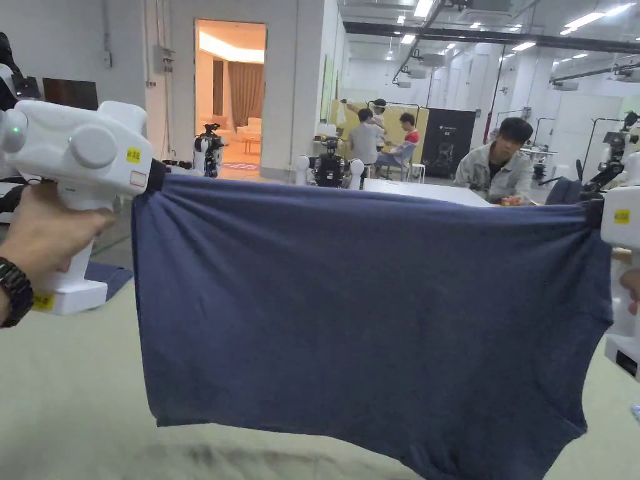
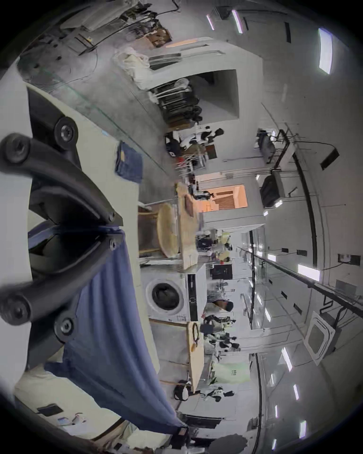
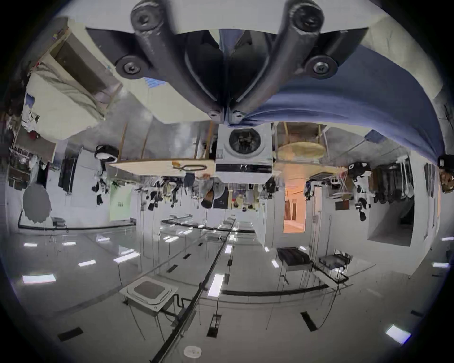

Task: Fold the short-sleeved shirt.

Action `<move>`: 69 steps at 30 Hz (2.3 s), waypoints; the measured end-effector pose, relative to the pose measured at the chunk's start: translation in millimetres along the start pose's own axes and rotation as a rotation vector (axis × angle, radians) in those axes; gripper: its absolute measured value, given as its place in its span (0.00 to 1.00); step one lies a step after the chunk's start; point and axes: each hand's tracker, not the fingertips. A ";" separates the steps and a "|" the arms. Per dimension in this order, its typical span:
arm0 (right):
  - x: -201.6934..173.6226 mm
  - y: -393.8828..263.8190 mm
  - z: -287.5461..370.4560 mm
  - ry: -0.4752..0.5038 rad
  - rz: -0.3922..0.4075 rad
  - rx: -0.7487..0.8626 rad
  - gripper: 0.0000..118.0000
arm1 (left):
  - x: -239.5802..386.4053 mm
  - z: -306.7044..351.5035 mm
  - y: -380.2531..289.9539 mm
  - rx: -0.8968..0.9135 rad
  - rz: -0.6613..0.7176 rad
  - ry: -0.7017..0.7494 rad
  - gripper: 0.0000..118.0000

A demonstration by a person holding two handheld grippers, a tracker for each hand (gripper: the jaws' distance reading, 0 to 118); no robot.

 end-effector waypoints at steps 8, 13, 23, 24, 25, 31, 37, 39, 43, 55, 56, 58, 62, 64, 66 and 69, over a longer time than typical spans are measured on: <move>-15.3 61.4 -27.6 -0.022 0.055 0.077 0.01 | -5.3 -17.5 59.4 0.056 0.036 0.027 0.00; -22.3 82.2 -27.2 -0.028 0.056 0.123 0.00 | -4.0 -17.5 69.7 0.098 0.024 0.053 0.00; -21.3 18.9 -1.9 -0.016 0.069 0.082 0.01 | -2.4 -14.1 5.7 0.058 0.021 0.024 0.00; -20.5 7.9 2.0 -0.013 0.065 0.071 0.00 | -1.5 -12.8 -6.9 0.055 0.021 0.024 0.00; -20.5 -2.2 6.3 -0.018 0.076 0.058 0.00 | -0.8 -11.3 -18.3 0.044 0.017 0.018 0.00; -17.1 -63.2 51.2 -0.018 0.107 0.007 0.01 | -1.4 7.8 -91.5 -0.010 0.029 -0.012 0.00; -5.6 -97.8 105.8 -0.010 0.143 0.000 0.01 | -8.4 49.9 -129.1 -0.007 0.041 -0.040 0.00; -2.3 -106.4 125.3 -0.003 0.145 0.000 0.00 | -10.4 65.6 -139.3 0.003 0.035 -0.044 0.00; 6.3 -134.3 152.2 0.013 0.145 -0.040 0.00 | -14.3 93.2 -167.6 -0.001 0.055 -0.060 0.00; 4.5 -277.6 220.8 0.057 0.183 -0.300 0.00 | -4.3 154.0 -309.6 -0.181 0.113 -0.105 0.00; 3.2 -288.2 227.9 0.062 0.197 -0.321 0.00 | -3.2 156.0 -321.3 -0.206 0.113 -0.109 0.00; 1.3 -311.3 236.3 0.064 0.213 -0.395 0.00 | -0.7 159.8 -349.4 -0.285 0.107 -0.102 0.00; 0.2 -351.8 250.4 0.085 0.238 -0.521 0.00 | 3.4 163.3 -394.0 -0.423 0.068 -0.101 0.00; 1.5 -368.8 253.7 0.068 0.259 -0.582 0.00 | 4.5 164.5 -410.9 -0.483 0.050 -0.105 0.00; 5.7 -386.9 252.1 0.069 0.249 -0.657 0.01 | 4.1 161.9 -427.4 -0.541 0.026 -0.103 0.00; 11.9 -416.1 244.8 0.063 0.271 -0.767 0.00 | 3.0 152.3 -447.8 -0.645 0.005 -0.108 0.00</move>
